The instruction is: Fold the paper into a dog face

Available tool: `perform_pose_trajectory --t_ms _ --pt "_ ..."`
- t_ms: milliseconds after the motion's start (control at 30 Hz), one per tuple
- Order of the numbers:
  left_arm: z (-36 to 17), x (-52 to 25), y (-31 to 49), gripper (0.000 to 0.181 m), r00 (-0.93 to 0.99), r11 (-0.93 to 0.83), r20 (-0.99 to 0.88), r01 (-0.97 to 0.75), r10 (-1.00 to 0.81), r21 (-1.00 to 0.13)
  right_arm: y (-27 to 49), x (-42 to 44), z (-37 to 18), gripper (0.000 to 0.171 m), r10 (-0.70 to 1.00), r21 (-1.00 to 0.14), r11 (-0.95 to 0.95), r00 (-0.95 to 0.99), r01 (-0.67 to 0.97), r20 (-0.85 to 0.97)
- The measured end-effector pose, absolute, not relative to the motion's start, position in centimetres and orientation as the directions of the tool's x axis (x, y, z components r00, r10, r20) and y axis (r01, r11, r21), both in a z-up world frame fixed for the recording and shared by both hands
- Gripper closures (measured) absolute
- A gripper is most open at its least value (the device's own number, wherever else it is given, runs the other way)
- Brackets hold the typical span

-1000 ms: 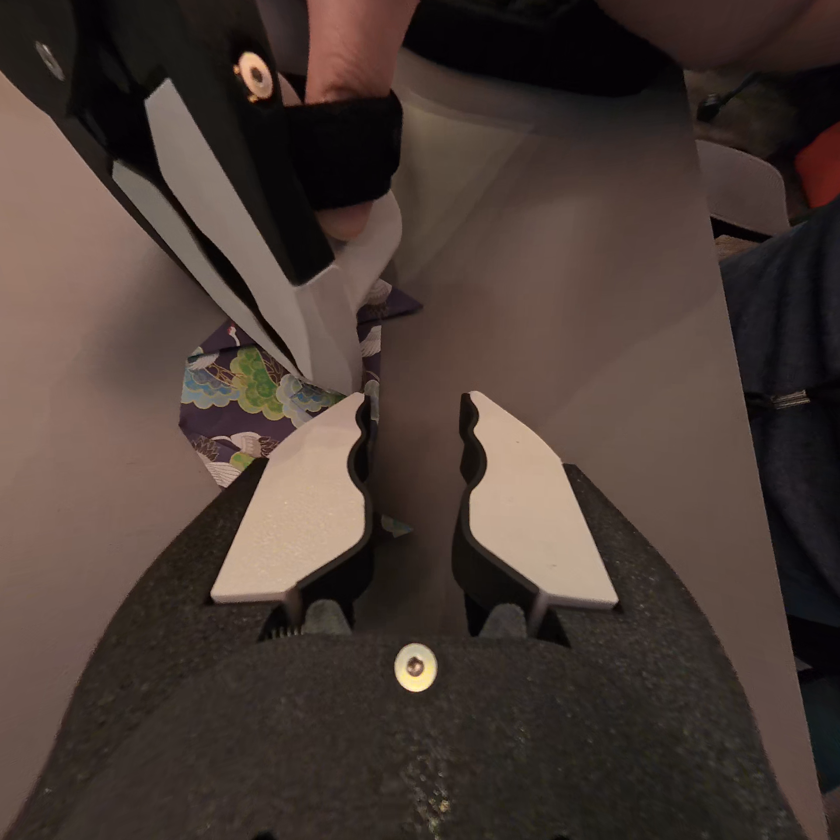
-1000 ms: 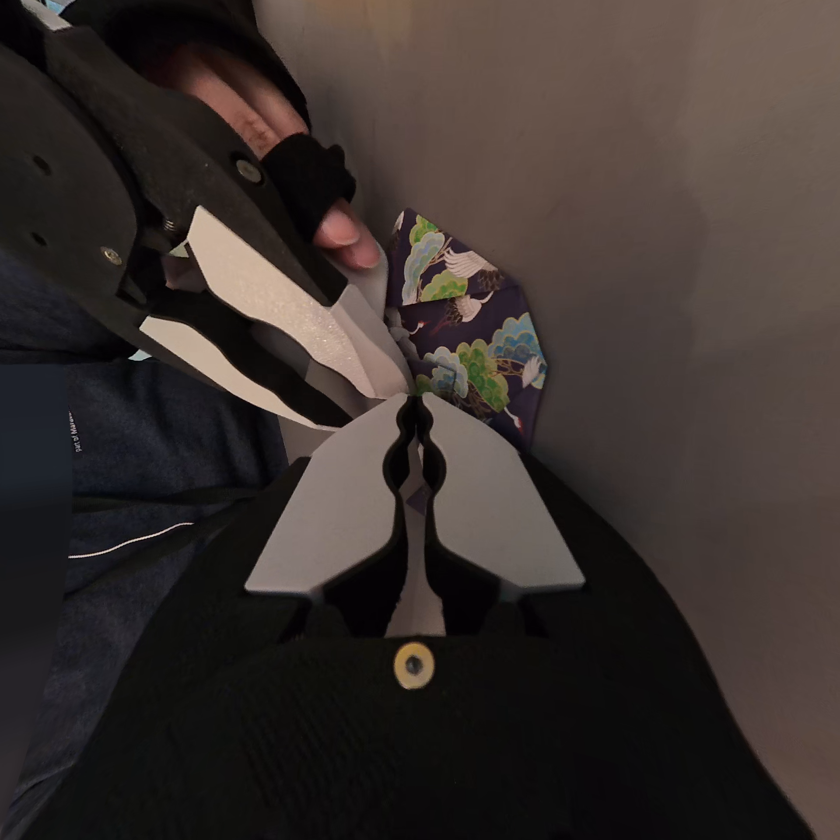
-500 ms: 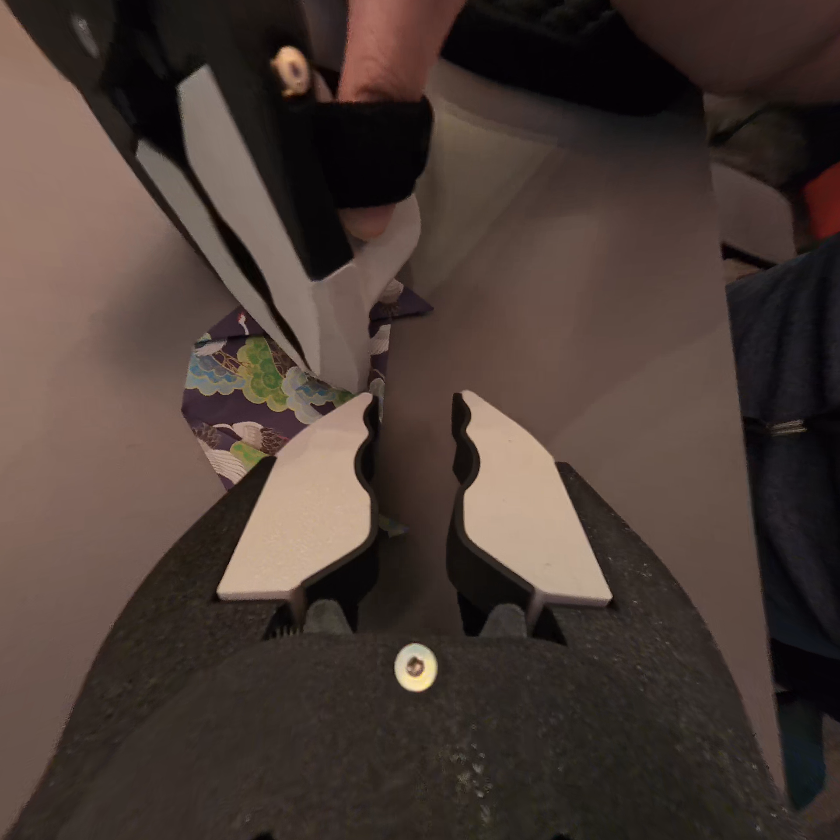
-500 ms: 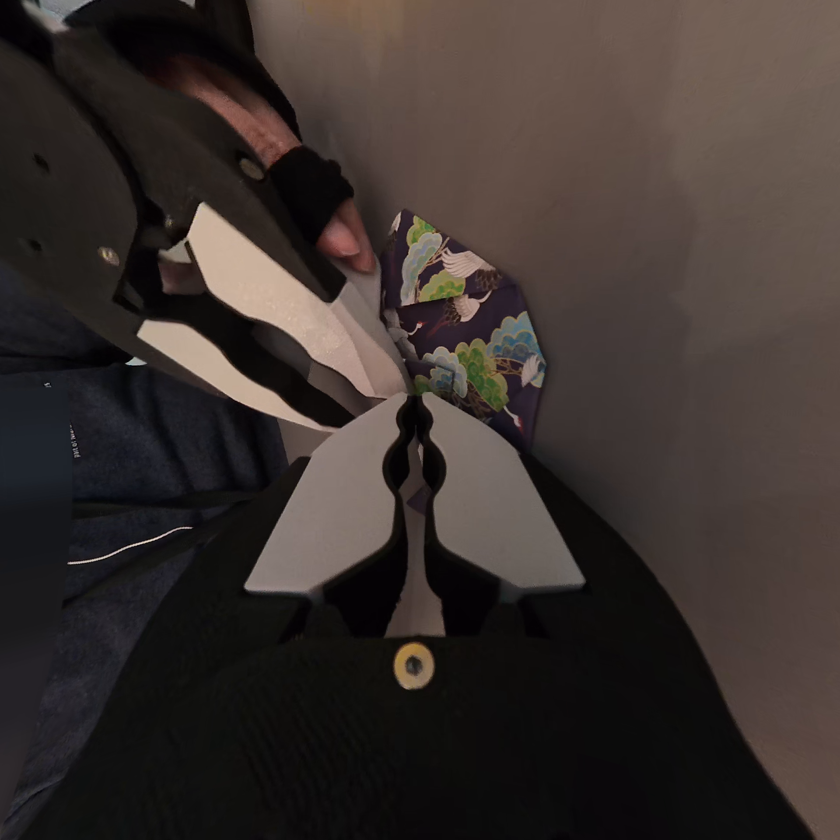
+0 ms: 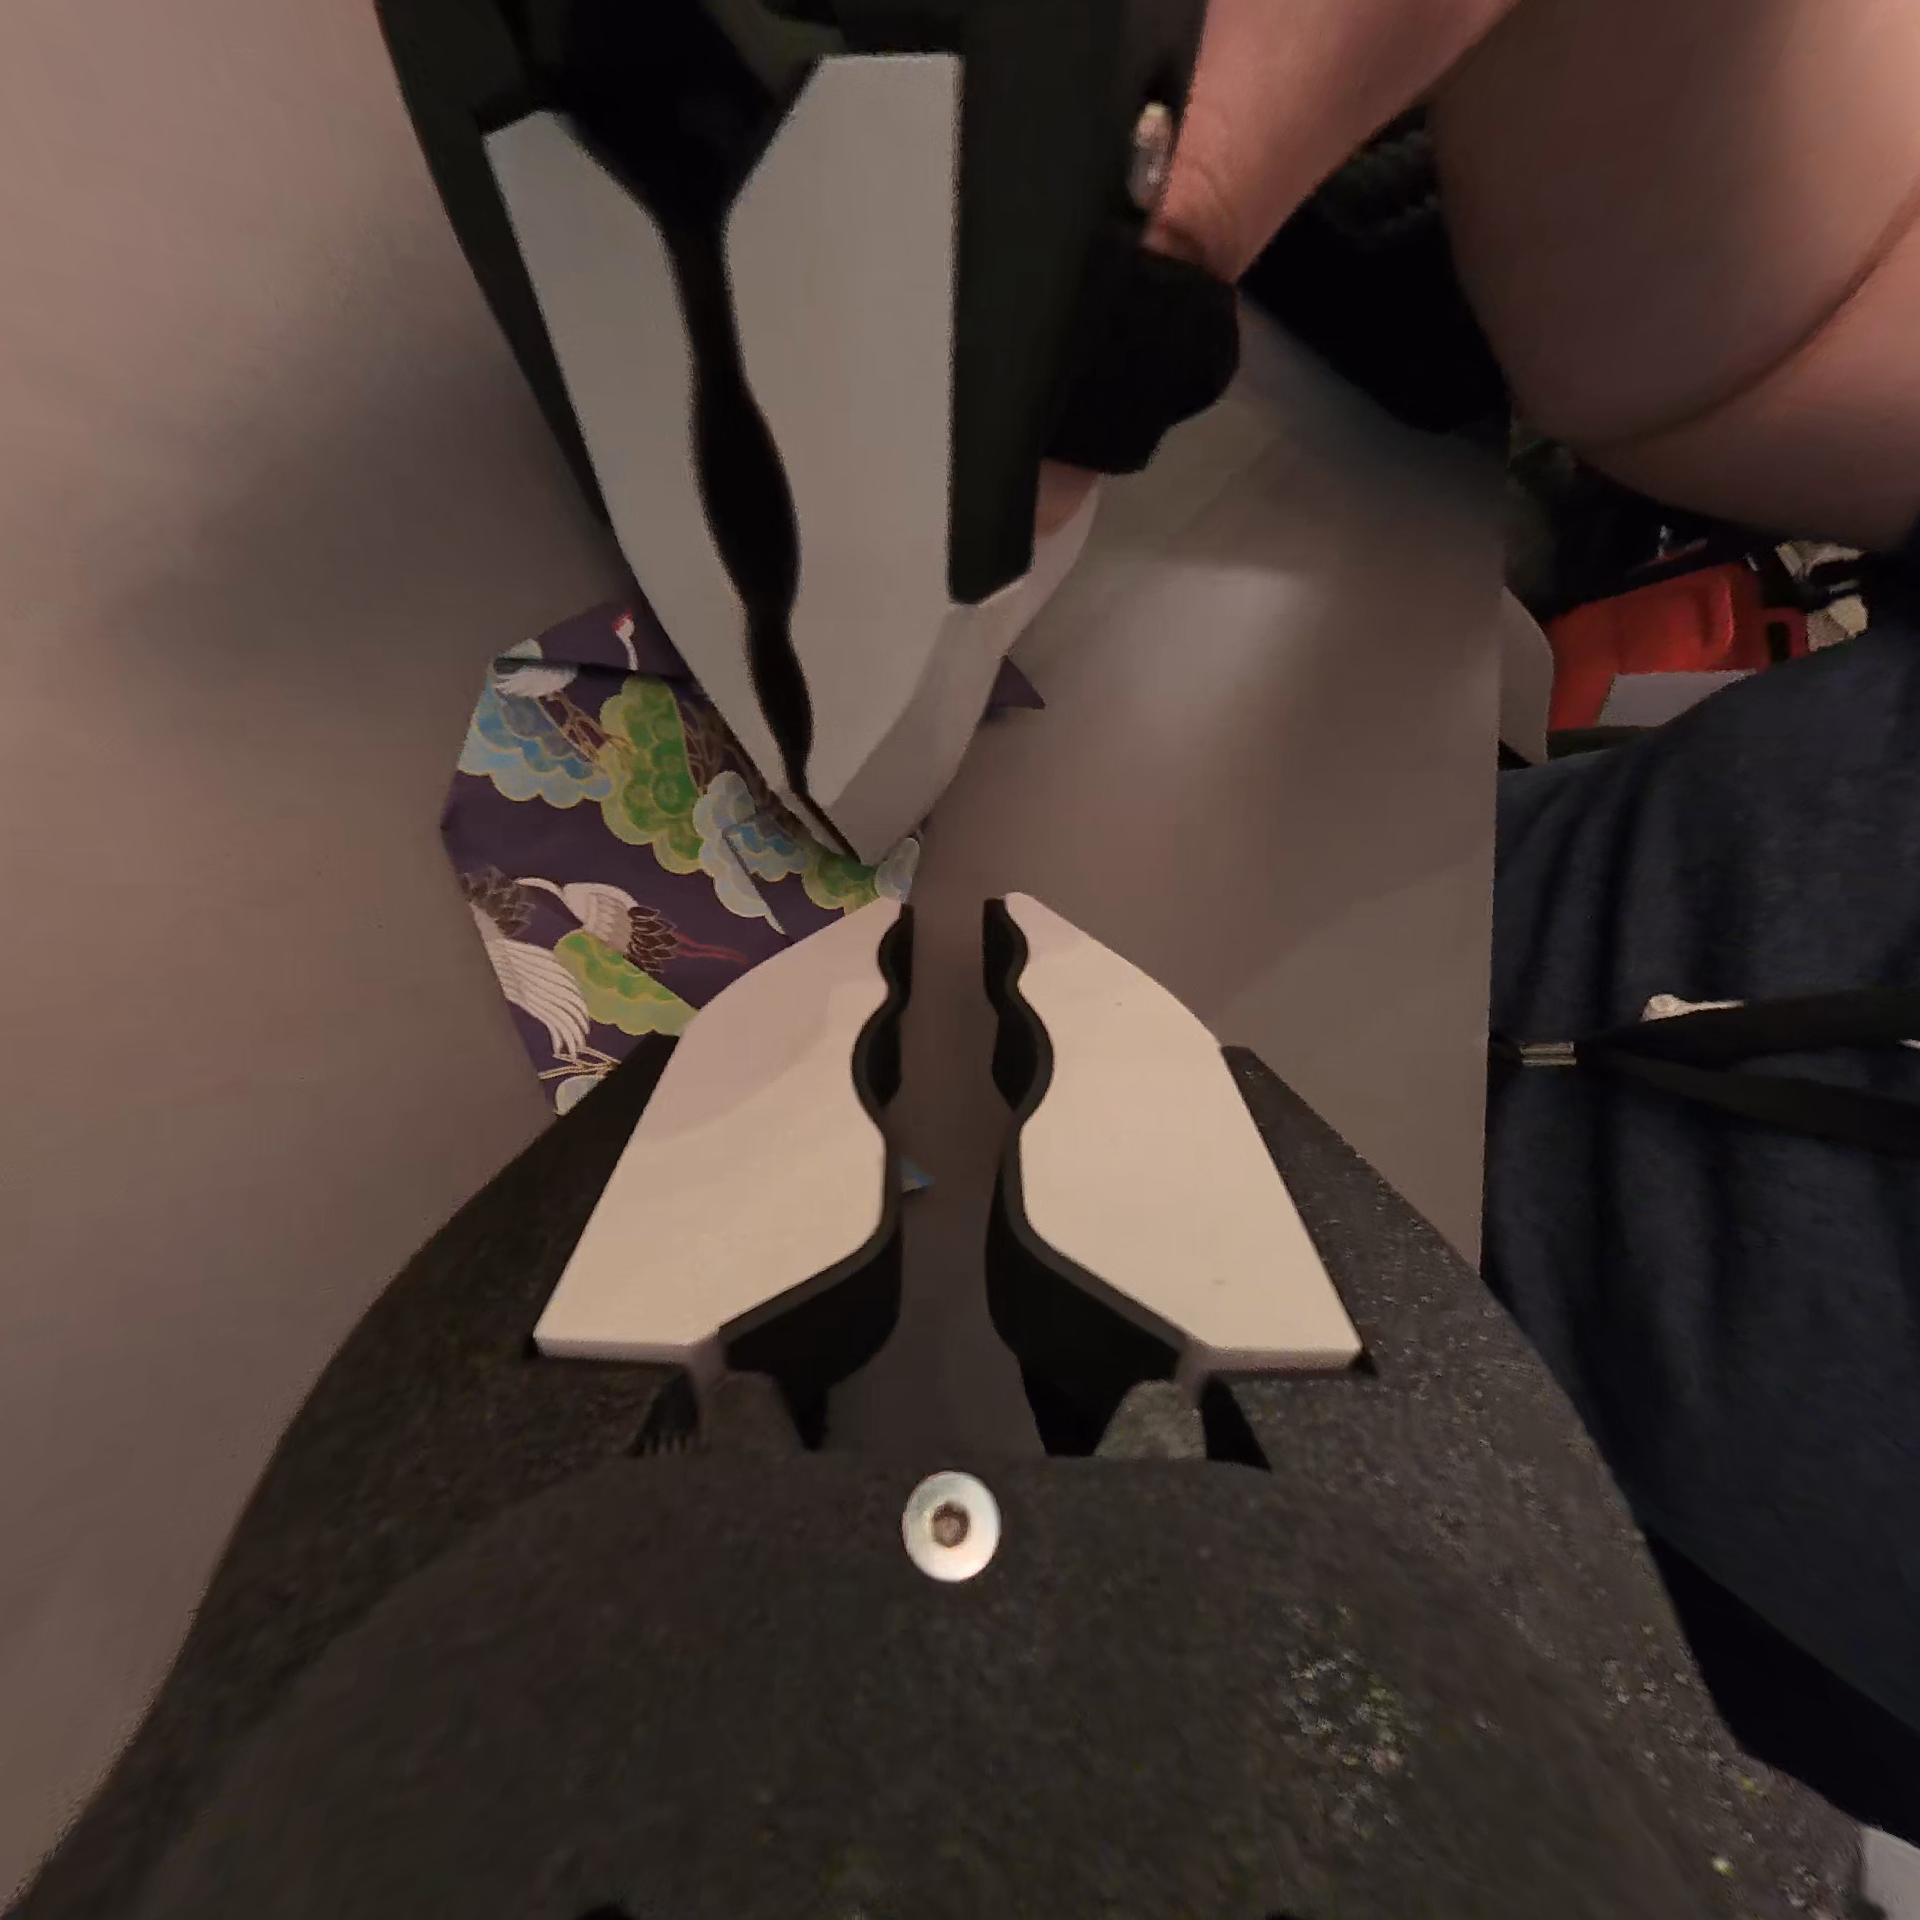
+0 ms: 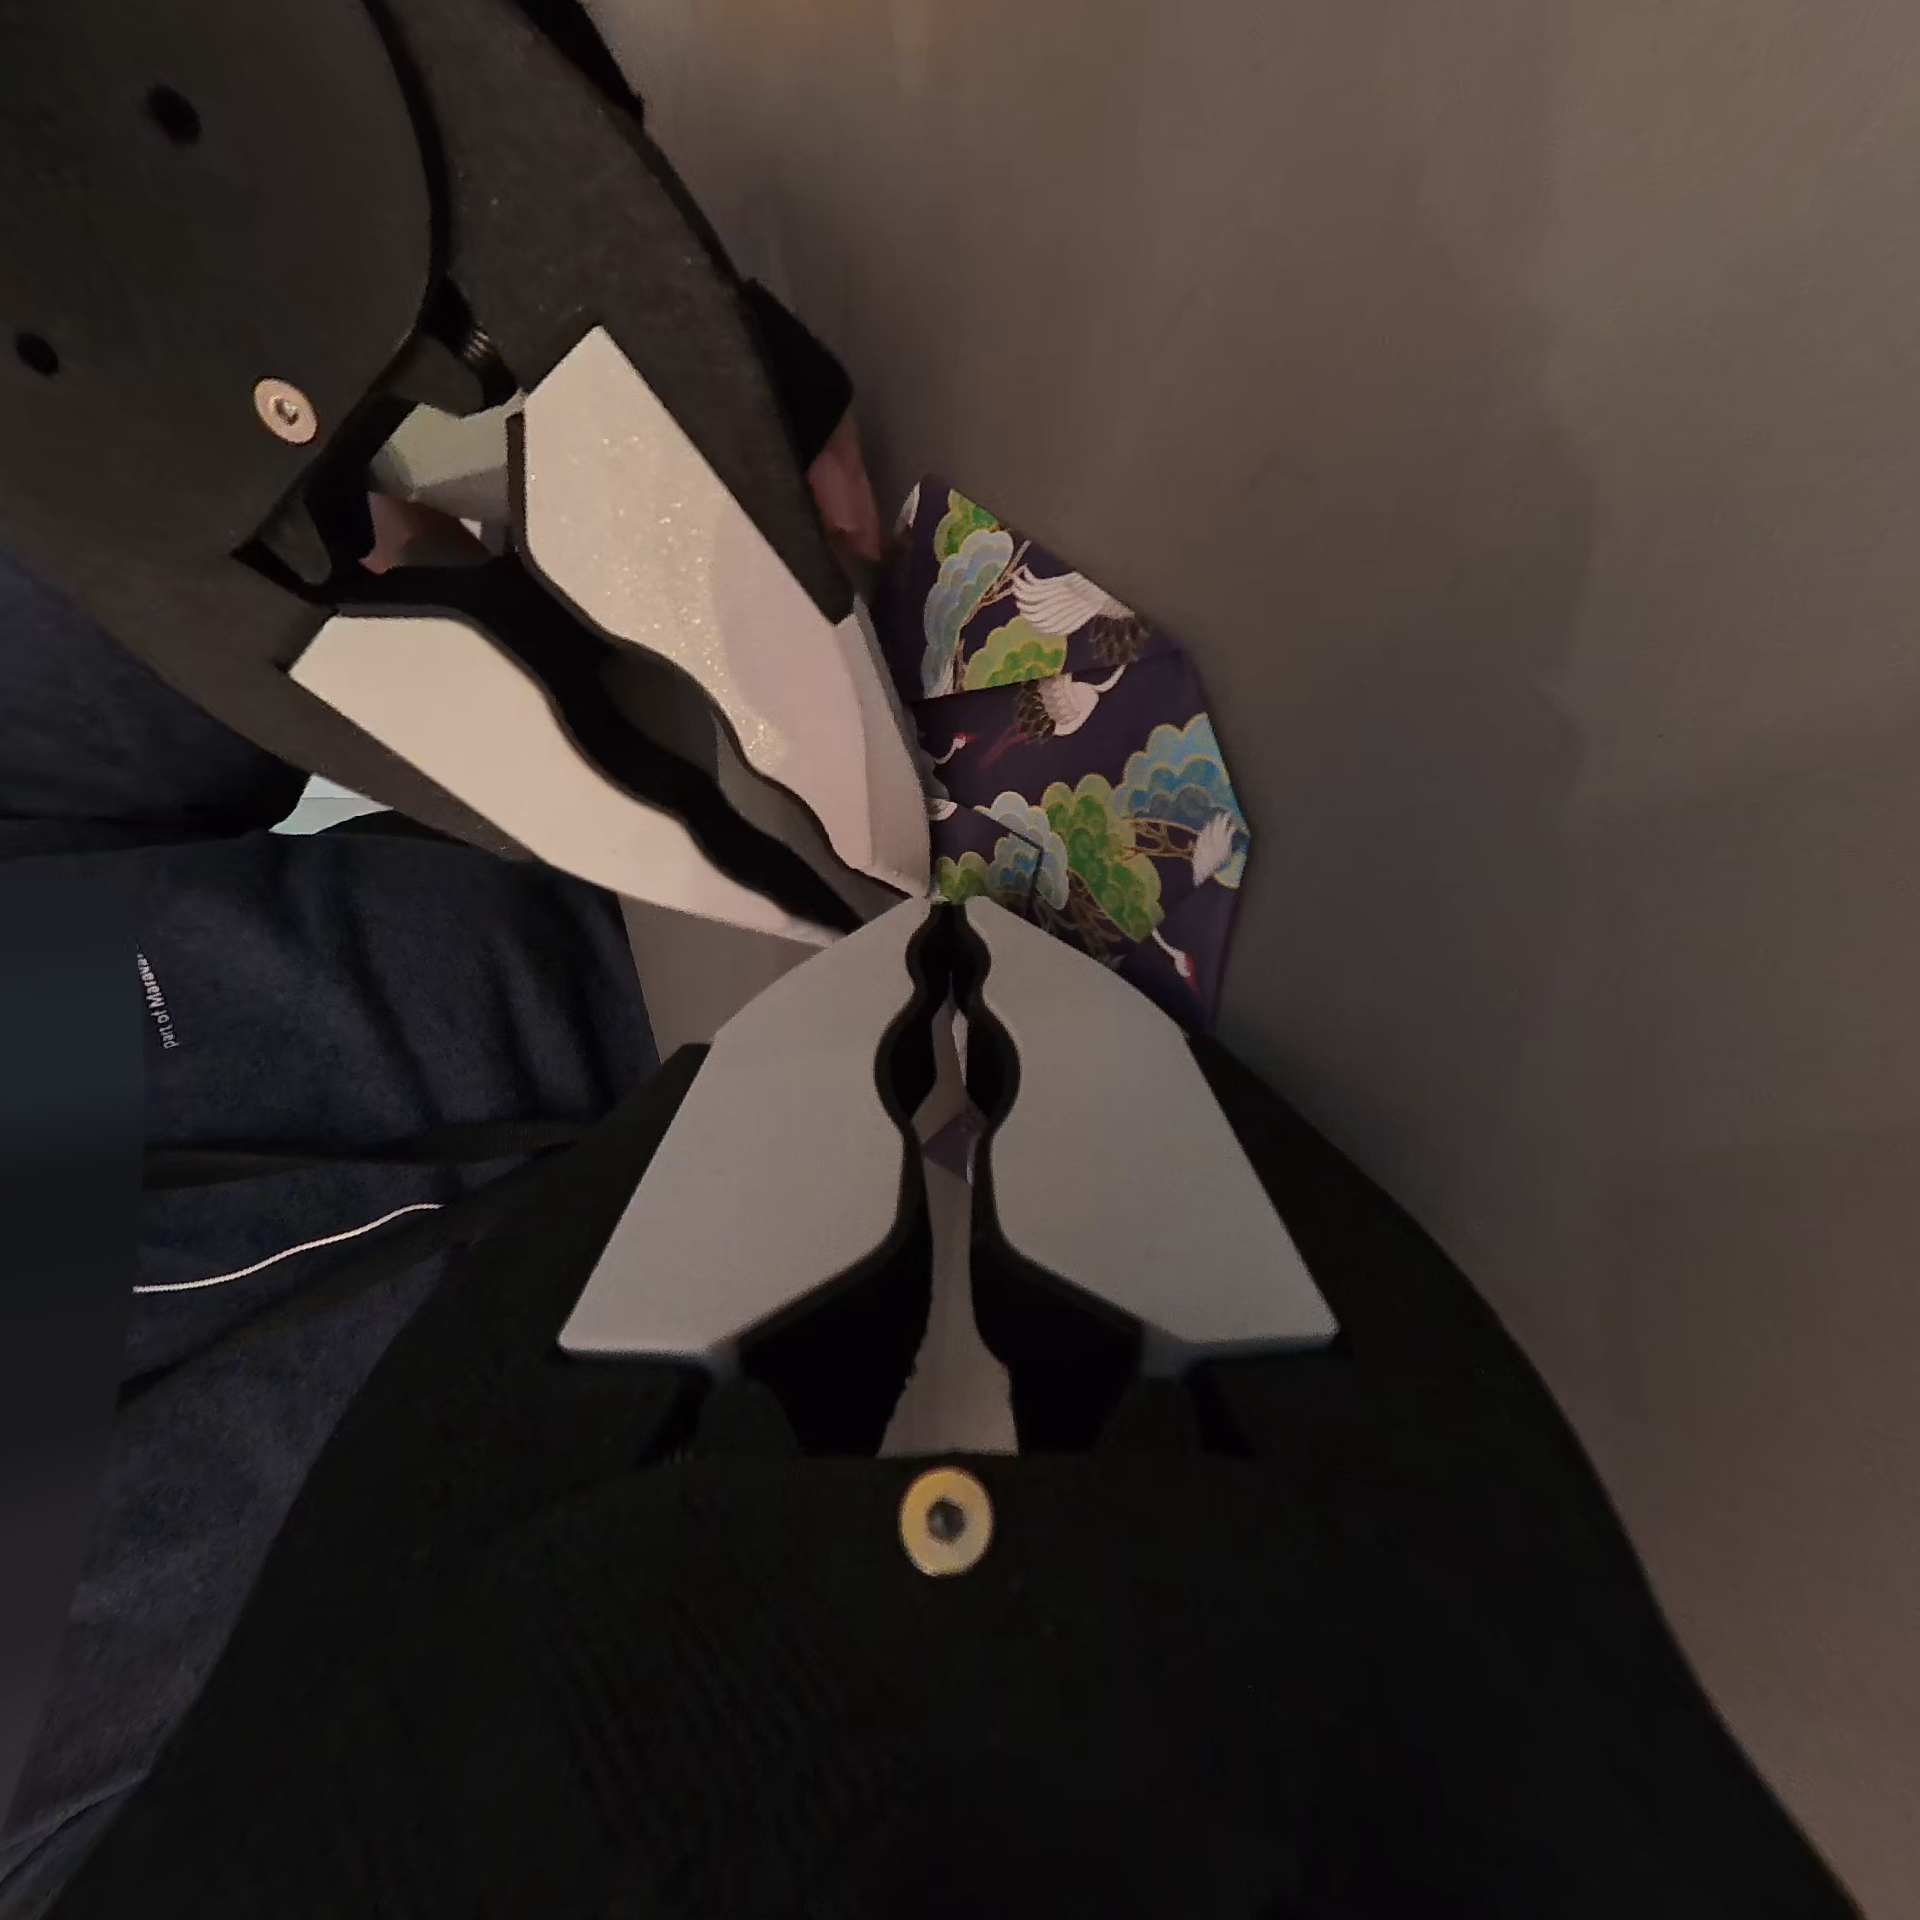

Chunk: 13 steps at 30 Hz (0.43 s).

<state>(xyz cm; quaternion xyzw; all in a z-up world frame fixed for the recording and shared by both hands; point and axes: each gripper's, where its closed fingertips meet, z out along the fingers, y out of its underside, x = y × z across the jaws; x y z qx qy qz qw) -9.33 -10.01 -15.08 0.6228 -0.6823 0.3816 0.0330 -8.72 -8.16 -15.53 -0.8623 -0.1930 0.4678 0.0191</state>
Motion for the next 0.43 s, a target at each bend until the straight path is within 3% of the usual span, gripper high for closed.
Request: perform_pose_trajectory --t_ms 100,433 --pt "-15.38 -9.22 -9.56 0.181 -0.158 -0.128 0.547 -0.885 -0.822 -0.447 -8.17 -8.72 -15.53 0.169 0.353 -0.216 -0.924 0.486 0.316 -0.799" --pt "-15.31 -9.77 -9.33 0.181 0.017 -0.321 0.691 -0.894 -0.723 -0.313 -8.18 -8.71 -15.54 0.169 0.36 -0.221 -0.921 0.485 0.322 -0.797"
